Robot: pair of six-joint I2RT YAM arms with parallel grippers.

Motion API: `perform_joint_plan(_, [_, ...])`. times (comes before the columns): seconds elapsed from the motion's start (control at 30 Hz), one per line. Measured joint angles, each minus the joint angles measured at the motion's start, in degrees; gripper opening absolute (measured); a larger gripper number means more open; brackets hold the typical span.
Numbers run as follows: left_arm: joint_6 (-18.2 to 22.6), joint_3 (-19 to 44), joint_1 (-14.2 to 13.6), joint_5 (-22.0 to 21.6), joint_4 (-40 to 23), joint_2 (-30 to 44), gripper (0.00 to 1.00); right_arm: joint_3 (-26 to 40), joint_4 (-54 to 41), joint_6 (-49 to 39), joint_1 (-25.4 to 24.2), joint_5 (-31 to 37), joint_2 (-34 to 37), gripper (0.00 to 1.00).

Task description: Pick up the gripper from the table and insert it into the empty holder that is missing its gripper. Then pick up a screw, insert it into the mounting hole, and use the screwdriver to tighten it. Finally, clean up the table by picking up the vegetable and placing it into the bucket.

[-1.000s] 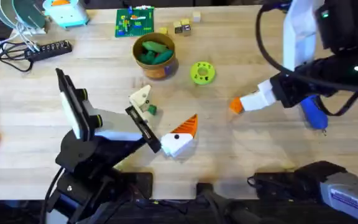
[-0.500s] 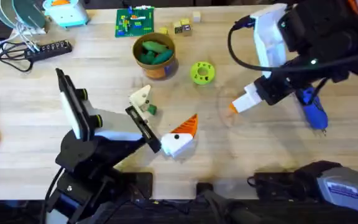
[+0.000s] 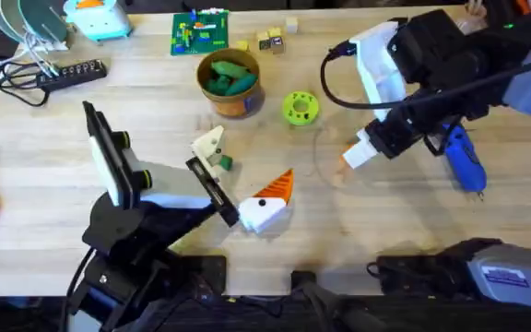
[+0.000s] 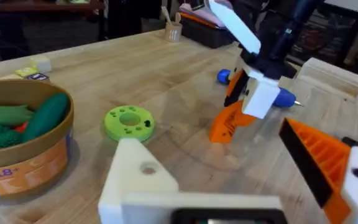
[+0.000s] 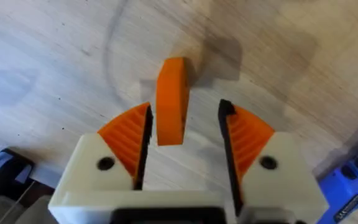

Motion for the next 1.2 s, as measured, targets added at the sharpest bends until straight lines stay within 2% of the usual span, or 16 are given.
perform_joint_plan(0.1, [0.0,0.0,0.0,0.0,0.0,0.0,0.993,0.0,-0.1,-0.1,0.0,0.1,0.0,0.56])
perform_joint_plan(0.13, [0.0,0.0,0.0,0.0,0.0,0.0,0.993,0.0,-0.1,-0.3,0.0,0.2,0.0,0.459])
perform_joint_plan(0.23, [0.0,0.0,0.0,0.0,0.0,0.0,0.992,0.0,-0.2,-0.2,0.0,0.3,0.0,0.049])
perform_joint_plan(0.27, [0.0,0.0,0.0,0.0,0.0,0.0,0.993,0.0,-0.1,-0.3,0.0,0.3,0.0,0.019])
perform_joint_plan(0.53, [0.0,0.0,0.0,0.0,0.0,0.0,0.993,0.5,-2.9,-0.2,0.0,0.3,-1.5,0.011])
perform_joint_plan(0.73, [0.0,0.0,0.0,0.0,0.0,0.0,0.993,4.0,-6.0,3.5,0.0,-2.7,-8.8,0.01])
perform_joint_plan(0.83, [0.0,0.0,0.0,0.0,0.0,0.0,0.993,4.3,-1.8,5.7,0.0,-7.9,-12.8,0.01])
perform_joint_plan(0.93, [0.0,0.0,0.0,0.0,0.0,0.0,0.993,4.4,6.4,9.4,0.0,-15.5,-13.0,0.01])
perform_joint_plan(1.0, [0.0,0.0,0.0,0.0,0.0,0.0,0.993,4.4,11.2,12.0,0.0,-22.4,-11.4,0.01])
perform_joint_plan(1.2, [0.0,0.0,0.0,0.0,0.0,0.0,0.994,4.3,17.6,18.9,0.0,-40.3,-3.7,0.01])
